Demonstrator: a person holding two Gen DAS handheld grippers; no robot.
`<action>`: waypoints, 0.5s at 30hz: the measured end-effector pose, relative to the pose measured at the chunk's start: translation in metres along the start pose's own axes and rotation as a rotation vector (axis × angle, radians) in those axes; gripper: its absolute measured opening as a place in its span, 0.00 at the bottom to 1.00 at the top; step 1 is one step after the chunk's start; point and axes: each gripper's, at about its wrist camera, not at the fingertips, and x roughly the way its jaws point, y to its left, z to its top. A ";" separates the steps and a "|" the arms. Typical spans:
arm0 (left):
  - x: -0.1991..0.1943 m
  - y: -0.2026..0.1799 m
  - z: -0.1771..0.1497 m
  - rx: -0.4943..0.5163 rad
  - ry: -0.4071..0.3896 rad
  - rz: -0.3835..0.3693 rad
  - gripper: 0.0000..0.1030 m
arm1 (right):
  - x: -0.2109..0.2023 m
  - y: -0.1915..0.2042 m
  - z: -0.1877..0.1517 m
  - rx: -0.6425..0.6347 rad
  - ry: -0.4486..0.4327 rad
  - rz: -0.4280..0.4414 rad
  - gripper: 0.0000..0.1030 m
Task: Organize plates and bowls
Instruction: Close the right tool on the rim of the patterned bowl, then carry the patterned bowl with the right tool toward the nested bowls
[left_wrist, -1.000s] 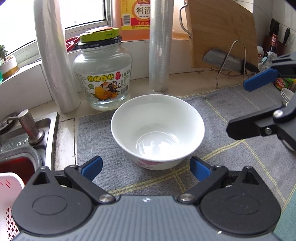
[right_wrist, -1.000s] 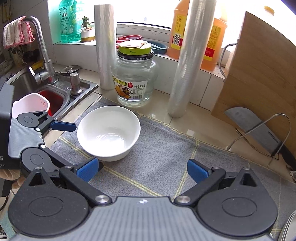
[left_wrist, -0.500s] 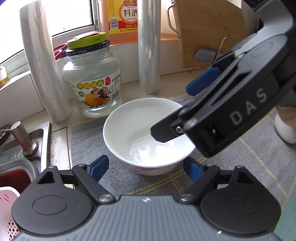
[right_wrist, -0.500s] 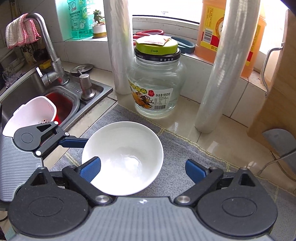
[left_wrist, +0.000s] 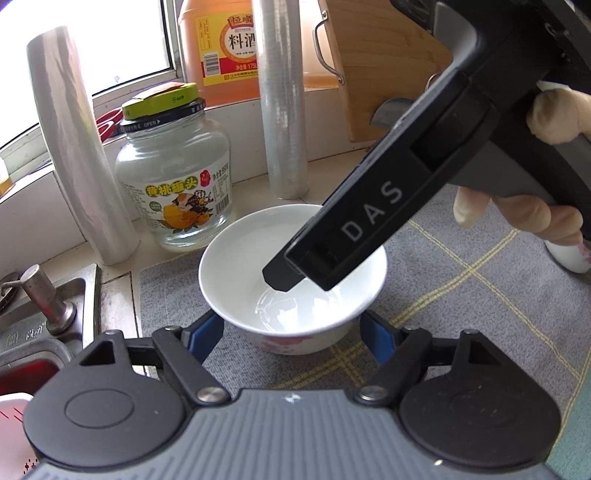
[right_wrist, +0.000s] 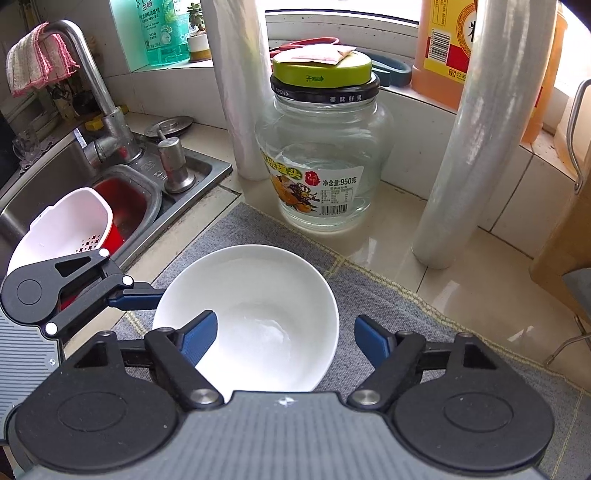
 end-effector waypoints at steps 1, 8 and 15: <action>0.000 0.000 0.000 0.001 0.000 -0.001 0.79 | 0.001 -0.001 0.001 0.001 0.003 0.007 0.79; 0.000 0.002 0.000 0.000 0.000 -0.007 0.79 | 0.006 -0.002 0.003 0.005 0.009 0.031 0.75; 0.000 0.002 -0.001 0.000 -0.001 -0.007 0.80 | 0.008 0.000 0.006 -0.005 0.012 0.043 0.71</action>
